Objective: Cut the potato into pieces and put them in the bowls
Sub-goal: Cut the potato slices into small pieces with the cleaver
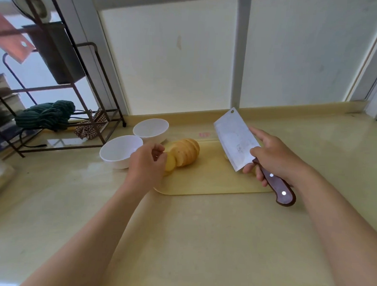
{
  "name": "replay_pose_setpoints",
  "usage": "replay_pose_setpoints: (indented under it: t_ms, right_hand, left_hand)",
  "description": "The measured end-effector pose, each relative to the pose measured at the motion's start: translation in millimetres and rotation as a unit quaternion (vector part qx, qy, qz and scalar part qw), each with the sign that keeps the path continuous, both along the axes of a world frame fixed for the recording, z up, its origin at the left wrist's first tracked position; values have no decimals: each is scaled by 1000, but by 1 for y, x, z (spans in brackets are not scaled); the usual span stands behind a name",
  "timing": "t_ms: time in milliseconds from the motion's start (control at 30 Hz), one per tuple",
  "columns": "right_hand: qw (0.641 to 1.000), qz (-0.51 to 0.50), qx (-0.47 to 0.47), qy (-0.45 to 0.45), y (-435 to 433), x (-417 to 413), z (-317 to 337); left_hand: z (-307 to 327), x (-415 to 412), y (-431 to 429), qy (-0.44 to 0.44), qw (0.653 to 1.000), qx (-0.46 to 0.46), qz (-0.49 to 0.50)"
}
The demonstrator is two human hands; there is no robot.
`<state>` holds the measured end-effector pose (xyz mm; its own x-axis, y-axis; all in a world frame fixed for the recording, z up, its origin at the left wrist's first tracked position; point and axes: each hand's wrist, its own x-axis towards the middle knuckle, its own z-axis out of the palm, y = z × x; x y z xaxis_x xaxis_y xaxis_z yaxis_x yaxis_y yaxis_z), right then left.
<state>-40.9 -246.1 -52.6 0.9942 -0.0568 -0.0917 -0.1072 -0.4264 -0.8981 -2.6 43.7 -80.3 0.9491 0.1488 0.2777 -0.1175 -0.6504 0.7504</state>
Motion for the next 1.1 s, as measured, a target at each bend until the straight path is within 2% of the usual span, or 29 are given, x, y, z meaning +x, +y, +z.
replay_pose_setpoints:
  t_ms: [367,667,833,967,1100]
  right_hand:
    - [1000,2,3,1,0,-3,0]
    - [1000,-3,9,-9,-7,-2,1]
    - [1000,-26,14,-10,-17,-1,3]
    - [999,-33,6,-5,-23,-2,4]
    - [999,-40,5,-6,-27,-3,5]
  left_hand:
    - [-4,1,0,-18,998,60,-21]
    - [-3,-3,-7,-41,997,62,-10]
    - [1,-5,-18,-133,988,81,3]
    - [9,-16,-49,-200,971,65,-111]
    - [1,-13,-90,-148,953,127,-233]
